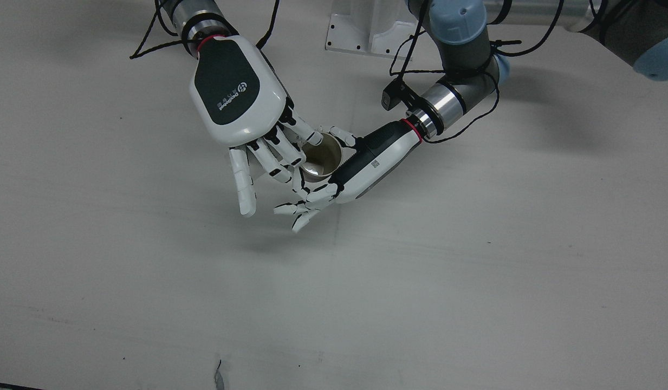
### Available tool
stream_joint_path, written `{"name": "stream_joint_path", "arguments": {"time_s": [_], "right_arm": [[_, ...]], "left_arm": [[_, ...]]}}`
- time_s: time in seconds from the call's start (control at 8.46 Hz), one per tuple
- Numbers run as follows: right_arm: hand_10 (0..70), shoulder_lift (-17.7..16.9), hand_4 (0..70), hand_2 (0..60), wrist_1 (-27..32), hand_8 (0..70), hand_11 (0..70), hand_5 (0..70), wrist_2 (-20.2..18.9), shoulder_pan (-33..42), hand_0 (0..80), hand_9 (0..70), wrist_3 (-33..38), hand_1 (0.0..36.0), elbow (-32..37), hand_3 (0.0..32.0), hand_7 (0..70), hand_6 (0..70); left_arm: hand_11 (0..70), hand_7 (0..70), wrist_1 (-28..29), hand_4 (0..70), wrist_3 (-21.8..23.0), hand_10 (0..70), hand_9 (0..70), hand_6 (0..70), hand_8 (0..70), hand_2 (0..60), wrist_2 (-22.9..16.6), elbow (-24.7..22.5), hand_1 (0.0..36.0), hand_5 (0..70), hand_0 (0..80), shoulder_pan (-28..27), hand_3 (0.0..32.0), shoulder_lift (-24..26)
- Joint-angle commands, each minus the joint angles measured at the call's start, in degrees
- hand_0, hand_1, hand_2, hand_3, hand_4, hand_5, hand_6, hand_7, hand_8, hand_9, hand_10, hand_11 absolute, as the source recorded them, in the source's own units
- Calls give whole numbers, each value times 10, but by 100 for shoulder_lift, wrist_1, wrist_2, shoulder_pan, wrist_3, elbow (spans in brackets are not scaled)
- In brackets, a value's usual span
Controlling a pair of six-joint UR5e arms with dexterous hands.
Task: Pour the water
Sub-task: 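Tilt the white cup with the right hand over the beige cup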
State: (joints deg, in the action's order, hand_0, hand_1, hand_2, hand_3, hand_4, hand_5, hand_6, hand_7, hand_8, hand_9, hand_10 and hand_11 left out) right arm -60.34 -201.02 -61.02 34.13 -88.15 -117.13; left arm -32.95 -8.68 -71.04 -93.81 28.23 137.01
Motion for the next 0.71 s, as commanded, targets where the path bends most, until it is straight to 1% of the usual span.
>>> {"name": "stream_joint_path", "arguments": {"time_s": [0.0, 0.12, 0.24, 0.35, 0.47, 0.59], "right_arm": [[0, -57, 437, 600, 98, 369, 15, 230, 213, 48, 800, 507, 59, 360, -255, 0, 700, 550], [0, -153, 408, 600, 202, 368, 32, 231, 231, 328, 800, 504, 861, 360, -319, 0, 700, 539], [26, -345, 368, 600, 369, 392, 86, 239, 240, 662, 800, 528, 1792, 360, -319, 0, 700, 541], [42, -521, 367, 600, 396, 403, 109, 242, 231, 1013, 800, 541, 2636, 360, -319, 0, 700, 553], [44, -914, 401, 600, 405, 412, 111, 244, 231, 1330, 800, 554, 3654, 360, -302, 0, 700, 580], [58, -1397, 388, 600, 397, 420, 131, 246, 196, 1638, 800, 565, 4726, 360, -276, 0, 700, 586]], "left_arm": [[132, 143, -18, 349, -2, 61, 14, 153, 39, 600, 11, 3, 360, 700, 800, -19, 0, -16], [135, 140, -1, 348, -20, 63, 14, 151, 39, 600, 11, 3, 360, 700, 800, -28, 0, -34], [141, 140, 61, 349, 32, 67, 14, 151, 39, 600, 11, -23, 360, 700, 800, -2, 0, -112], [143, 140, 235, 351, 50, 69, 14, 150, 41, 600, 3, -102, 360, 700, 800, 7, 0, -365], [143, 136, 454, 353, 50, 69, 13, 146, 41, 600, 11, -129, 360, 700, 800, 7, 0, -646], [143, 135, 700, 355, 50, 68, 13, 143, 40, 600, 11, -164, 360, 700, 800, 42, 0, -945]]}}
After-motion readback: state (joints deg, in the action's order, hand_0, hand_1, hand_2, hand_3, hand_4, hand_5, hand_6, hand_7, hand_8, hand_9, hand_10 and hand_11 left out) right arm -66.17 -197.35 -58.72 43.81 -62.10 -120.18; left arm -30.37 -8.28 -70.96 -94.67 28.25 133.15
